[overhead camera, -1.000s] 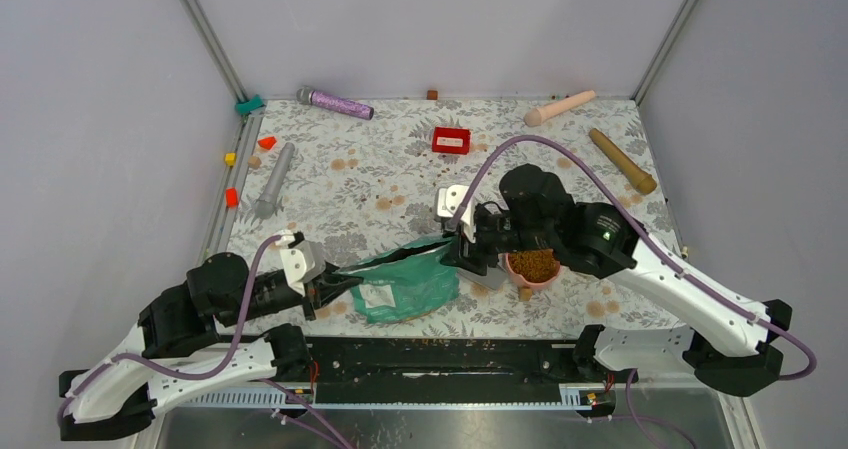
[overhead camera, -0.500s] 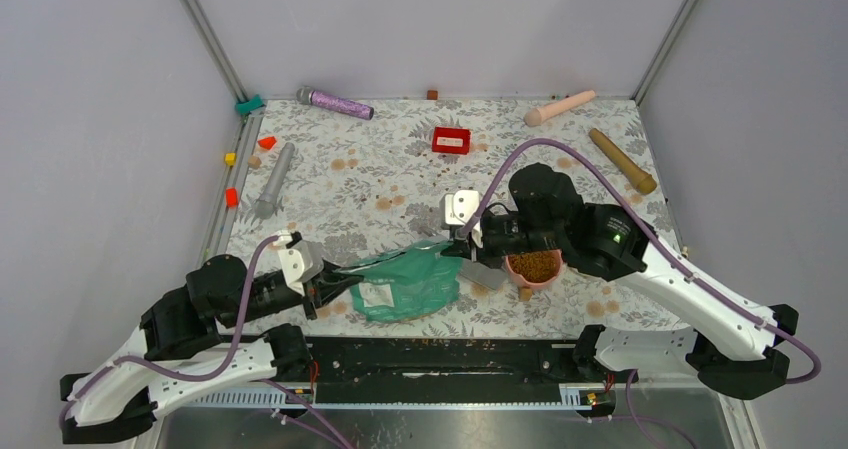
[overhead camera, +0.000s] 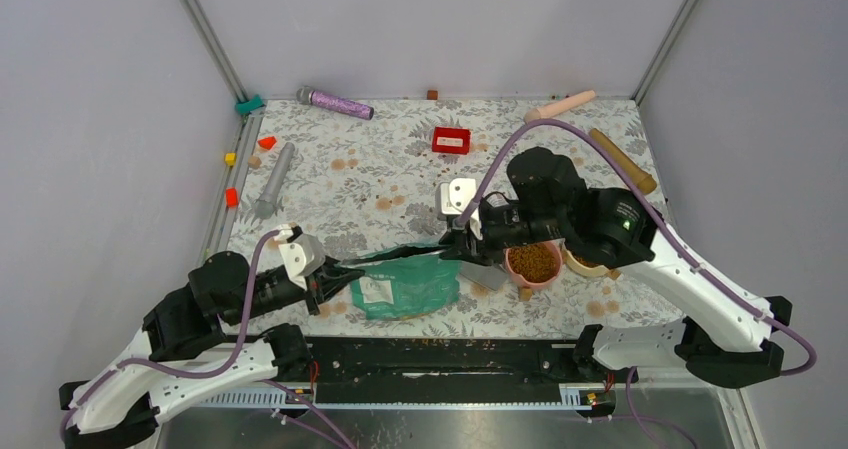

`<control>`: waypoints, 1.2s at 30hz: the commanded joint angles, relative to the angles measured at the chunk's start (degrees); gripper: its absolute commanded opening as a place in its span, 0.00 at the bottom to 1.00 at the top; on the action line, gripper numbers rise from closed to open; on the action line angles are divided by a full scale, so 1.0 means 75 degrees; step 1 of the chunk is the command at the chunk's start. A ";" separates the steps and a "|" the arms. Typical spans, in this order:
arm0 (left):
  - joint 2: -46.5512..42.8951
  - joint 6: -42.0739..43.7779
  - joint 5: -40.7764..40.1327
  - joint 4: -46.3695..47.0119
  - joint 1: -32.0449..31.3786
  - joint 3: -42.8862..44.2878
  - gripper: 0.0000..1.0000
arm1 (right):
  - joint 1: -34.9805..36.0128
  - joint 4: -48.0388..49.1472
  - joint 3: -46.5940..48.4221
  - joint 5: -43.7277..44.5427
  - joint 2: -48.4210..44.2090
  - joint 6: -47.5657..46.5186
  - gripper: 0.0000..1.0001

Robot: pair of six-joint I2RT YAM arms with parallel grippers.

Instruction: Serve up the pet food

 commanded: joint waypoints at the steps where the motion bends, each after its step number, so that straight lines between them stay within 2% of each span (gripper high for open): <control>1: 0.0027 -0.0043 0.0151 0.0982 0.0118 0.0086 0.00 | 0.0158 -0.0493 0.0580 -0.0072 0.0319 0.0037 0.27; 3: 0.0027 -0.0036 0.0192 0.0980 0.0148 0.0097 0.00 | 0.0181 -0.0677 0.0674 -0.0051 0.0386 -0.0081 0.28; 7: 0.0029 -0.0033 0.0240 0.1011 0.0196 0.0120 0.00 | 0.0194 -0.1221 0.0815 -0.0060 0.0581 -0.0483 0.39; 8: 0.0041 -0.0197 0.0251 0.1006 0.0201 0.0137 0.00 | 0.0202 -0.1331 0.0869 -0.0064 0.0648 -0.0532 0.39; 10: 0.0126 -0.0287 0.0347 0.0970 0.0214 0.0251 0.00 | 0.0219 -0.1406 0.0990 0.0039 0.0761 -0.0472 0.27; 11: 0.0175 -0.0321 0.0367 0.0940 0.0223 0.0339 0.04 | 0.0230 -0.1378 0.1044 0.0108 0.0789 -0.0393 0.17; 12: 0.0201 -0.0395 0.0352 0.0935 0.0225 0.0422 0.16 | 0.0231 -0.1288 0.1079 0.0175 0.0786 -0.0279 0.04; 13: 0.0237 -0.0424 0.0380 0.0926 0.0220 0.0479 0.30 | 0.0231 -0.1157 0.1108 0.0241 0.0768 -0.0138 0.00; 15: 0.0300 -0.0390 0.0674 0.0881 0.0224 0.0549 0.53 | 0.0237 -0.0964 0.1156 0.0337 0.0706 0.0106 0.00; 18: 0.0505 -0.0329 0.1171 0.0780 0.0231 0.0605 0.60 | 0.0237 -0.0794 0.1200 0.0754 0.0638 0.0497 0.00; 21: 0.0789 -0.0292 0.1256 0.0758 0.0237 0.0672 0.61 | 0.0231 -0.0743 0.1114 0.0829 0.0567 0.0604 0.00; 24: 0.1115 -0.0279 0.1202 0.0714 0.0229 0.0828 0.60 | 0.0243 -0.0725 0.1101 0.0809 0.0550 0.0625 0.00; 25: 0.1203 -0.0304 0.1273 0.0719 0.0236 0.0886 0.56 | 0.0238 -0.0744 0.1121 0.0909 0.0572 0.0637 0.00; 27: 0.1343 -0.0349 0.1437 0.0722 0.0236 0.0992 0.31 | 0.0243 -0.0763 0.1138 0.1190 0.0615 0.0678 0.00; 28: 0.1380 -0.0363 0.1520 0.0764 0.0237 0.1044 0.06 | 0.0243 -0.0788 0.1139 0.1290 0.0633 0.0665 0.00; 29: 0.1382 -0.0491 0.1486 0.0771 0.0237 0.1106 0.00 | 0.0243 -0.0779 0.1149 0.1402 0.0644 0.0688 0.00; 31: 0.1220 -0.0766 0.1226 0.0811 0.0237 0.1204 0.00 | 0.0243 -0.0766 0.1211 0.1890 0.0640 0.0830 0.00; 34: 0.0711 -0.1256 0.0044 0.0843 0.0237 0.1235 0.00 | 0.0243 -0.0713 0.1385 0.3851 0.0503 0.1343 0.00; 36: 0.0501 -0.1491 -0.1165 0.0609 0.0237 0.1315 0.00 | 0.0242 -0.0883 0.1434 0.5017 0.0354 0.1382 0.00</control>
